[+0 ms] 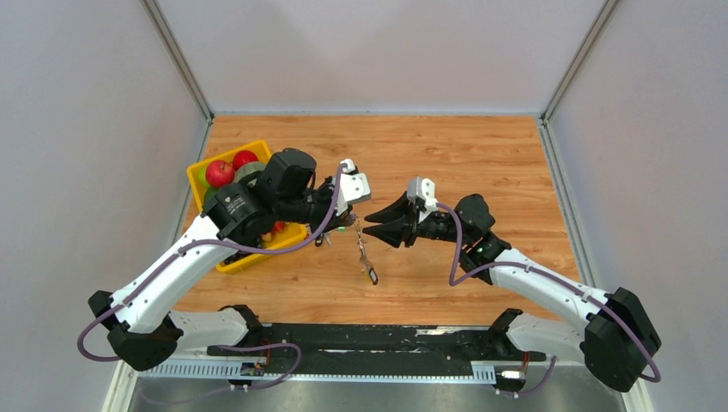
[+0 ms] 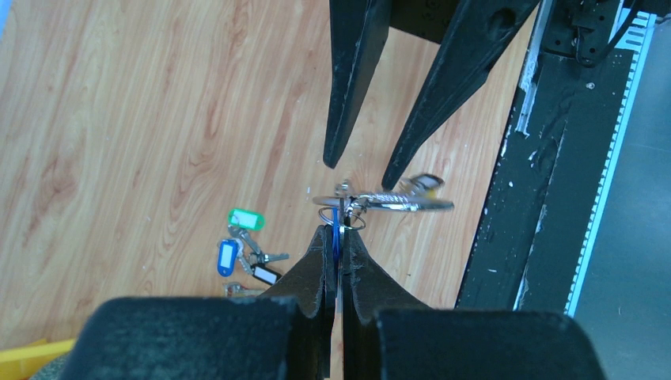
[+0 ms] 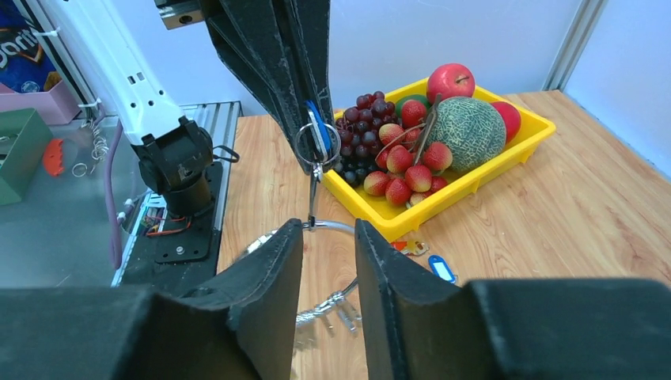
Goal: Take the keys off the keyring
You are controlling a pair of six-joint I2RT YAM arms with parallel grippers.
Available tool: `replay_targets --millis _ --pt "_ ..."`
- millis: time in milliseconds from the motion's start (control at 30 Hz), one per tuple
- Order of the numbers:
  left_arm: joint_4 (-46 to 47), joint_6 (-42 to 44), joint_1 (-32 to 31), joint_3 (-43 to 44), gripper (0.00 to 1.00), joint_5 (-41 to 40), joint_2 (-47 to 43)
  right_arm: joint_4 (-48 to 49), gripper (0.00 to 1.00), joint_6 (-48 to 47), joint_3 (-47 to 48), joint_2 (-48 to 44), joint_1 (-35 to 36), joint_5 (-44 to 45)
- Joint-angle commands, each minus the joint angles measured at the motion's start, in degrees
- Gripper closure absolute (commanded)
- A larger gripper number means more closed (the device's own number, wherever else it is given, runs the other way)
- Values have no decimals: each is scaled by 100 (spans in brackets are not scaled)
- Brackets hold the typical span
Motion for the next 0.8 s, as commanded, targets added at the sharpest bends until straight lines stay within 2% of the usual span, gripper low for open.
replay_targets --millis 0,167,267,400,600,767 --pt "2 229 -40 369 100 121 26 143 66 43 309 197 90 -232" --pt "46 383 -55 381 100 -13 29 421 77 144 211 371 410 -181" --pt "56 474 -59 448 100 -122 95 514 78 126 255 520 721 16" --pt "24 736 -122 477 100 -120 166 272 71 1 372 540 836 373" --pt "-337 1473 -254 583 100 -556 140 -285 64 -571 218 -12 821 1090" --pt "-381 2230 -537 493 100 -1354 95 -343 62 -709 29 -326 769 1486"
